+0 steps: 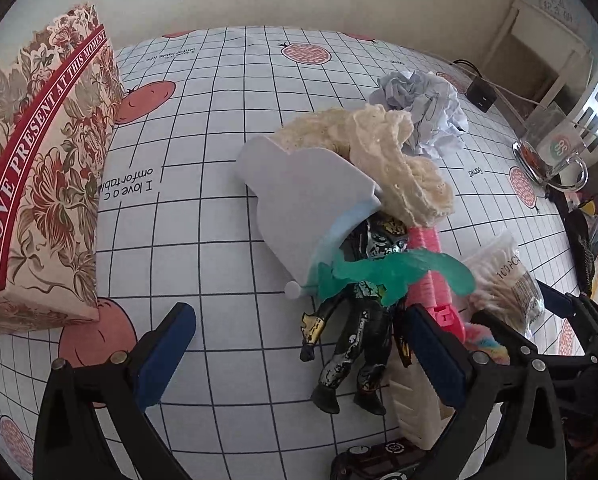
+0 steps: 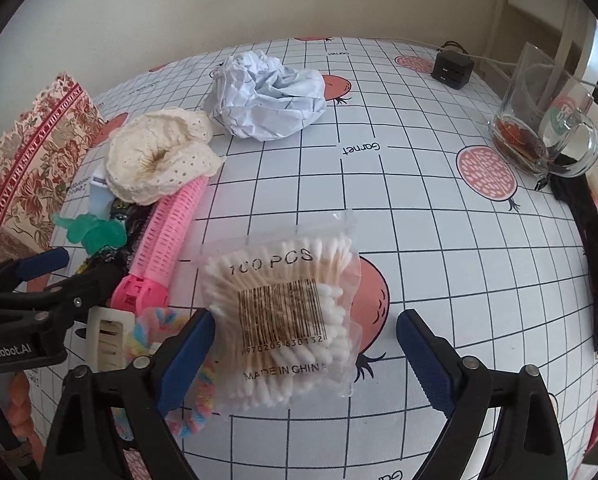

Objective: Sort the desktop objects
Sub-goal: 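Grasp the black action figure with the left gripper while the right gripper grasps the cotton swab bag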

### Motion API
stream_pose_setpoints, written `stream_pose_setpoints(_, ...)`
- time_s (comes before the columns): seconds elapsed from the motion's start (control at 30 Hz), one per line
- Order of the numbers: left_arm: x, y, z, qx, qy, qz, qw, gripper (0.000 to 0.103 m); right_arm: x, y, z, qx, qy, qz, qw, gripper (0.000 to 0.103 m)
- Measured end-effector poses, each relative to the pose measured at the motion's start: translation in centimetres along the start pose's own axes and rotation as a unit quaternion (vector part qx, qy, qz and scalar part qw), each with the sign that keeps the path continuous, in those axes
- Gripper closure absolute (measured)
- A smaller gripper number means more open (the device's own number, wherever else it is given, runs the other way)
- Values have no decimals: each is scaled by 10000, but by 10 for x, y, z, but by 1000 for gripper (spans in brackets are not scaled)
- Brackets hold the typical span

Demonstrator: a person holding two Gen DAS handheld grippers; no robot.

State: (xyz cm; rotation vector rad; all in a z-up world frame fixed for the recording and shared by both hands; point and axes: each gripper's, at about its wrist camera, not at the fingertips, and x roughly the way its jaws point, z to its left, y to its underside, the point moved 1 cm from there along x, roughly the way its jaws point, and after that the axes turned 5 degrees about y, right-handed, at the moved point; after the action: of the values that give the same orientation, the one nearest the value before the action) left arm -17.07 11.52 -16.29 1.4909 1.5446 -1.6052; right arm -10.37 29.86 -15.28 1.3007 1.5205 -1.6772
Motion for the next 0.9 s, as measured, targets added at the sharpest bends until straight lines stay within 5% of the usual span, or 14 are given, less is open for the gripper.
stream_pose_setpoints(0.37,2,0,-1,212,-238,-65,9995,7,-4,1,-6,66,101,-51,9999,9)
stream_pose_setpoints(0.7,-4,-10,-1,173,109,-34,9998,58,-7,-2,-16,177,159,-123,9996,27)
stream_pose_setpoints(0.9,-8,-7,-1,47,230,57,9997,64,-10,-2,-21,273,197,-85,9994,44)
